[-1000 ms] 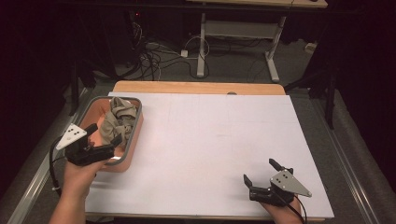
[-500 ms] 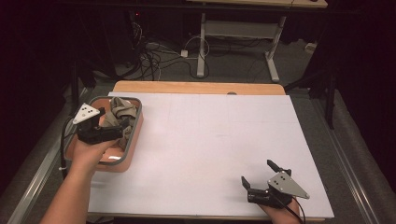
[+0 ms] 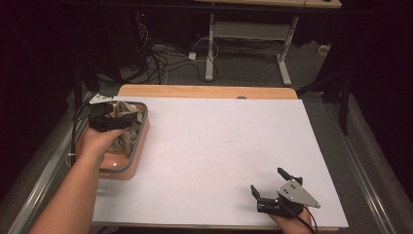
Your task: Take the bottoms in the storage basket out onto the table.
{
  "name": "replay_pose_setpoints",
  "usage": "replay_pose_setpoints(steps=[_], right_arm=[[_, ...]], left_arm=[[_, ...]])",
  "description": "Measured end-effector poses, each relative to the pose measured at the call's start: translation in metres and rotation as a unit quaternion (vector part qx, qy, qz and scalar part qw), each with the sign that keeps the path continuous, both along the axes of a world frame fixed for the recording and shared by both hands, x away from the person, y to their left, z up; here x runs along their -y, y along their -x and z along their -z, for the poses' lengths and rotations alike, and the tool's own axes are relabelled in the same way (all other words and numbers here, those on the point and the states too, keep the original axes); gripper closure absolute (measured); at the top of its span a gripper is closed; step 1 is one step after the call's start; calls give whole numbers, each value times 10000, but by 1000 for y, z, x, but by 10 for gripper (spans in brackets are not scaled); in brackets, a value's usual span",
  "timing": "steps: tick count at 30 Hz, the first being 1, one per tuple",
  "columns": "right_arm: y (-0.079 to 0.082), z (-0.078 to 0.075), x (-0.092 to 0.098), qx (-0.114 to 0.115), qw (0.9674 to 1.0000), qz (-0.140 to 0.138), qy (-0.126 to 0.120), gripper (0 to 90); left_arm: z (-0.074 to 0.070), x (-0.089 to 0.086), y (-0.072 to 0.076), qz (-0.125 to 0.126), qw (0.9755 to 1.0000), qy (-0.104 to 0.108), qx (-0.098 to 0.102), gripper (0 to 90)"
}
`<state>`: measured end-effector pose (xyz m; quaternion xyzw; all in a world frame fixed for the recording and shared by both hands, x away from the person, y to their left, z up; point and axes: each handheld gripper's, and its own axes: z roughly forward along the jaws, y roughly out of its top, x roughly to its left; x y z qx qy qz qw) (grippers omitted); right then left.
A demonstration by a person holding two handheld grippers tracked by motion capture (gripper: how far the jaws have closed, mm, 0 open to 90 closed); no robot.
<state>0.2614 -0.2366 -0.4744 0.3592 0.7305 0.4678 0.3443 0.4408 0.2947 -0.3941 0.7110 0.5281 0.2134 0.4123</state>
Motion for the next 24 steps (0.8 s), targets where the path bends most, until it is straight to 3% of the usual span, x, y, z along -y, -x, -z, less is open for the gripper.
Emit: replay_pose_setpoints(steps=[5, 13, 18, 24], right_arm=[[0, 1, -1, 6, 10000, -11, 61, 4], [1, 2, -2, -1, 9999, -17, 106, 3], [1, 3, -4, -1, 9999, -40, 150, 3], [0, 3, -4, -21, 9999, -45, 166, 3]], left_arm=[[4, -3, -20, -122, 9995, -65, -266, 0], [12, -12, -44, -273, 9969, 132, -723, 0], [20, -22, -53, -394, 9920, 196, -1184, 0], [32, -25, -57, -336, 9843, -134, -1725, 0]])
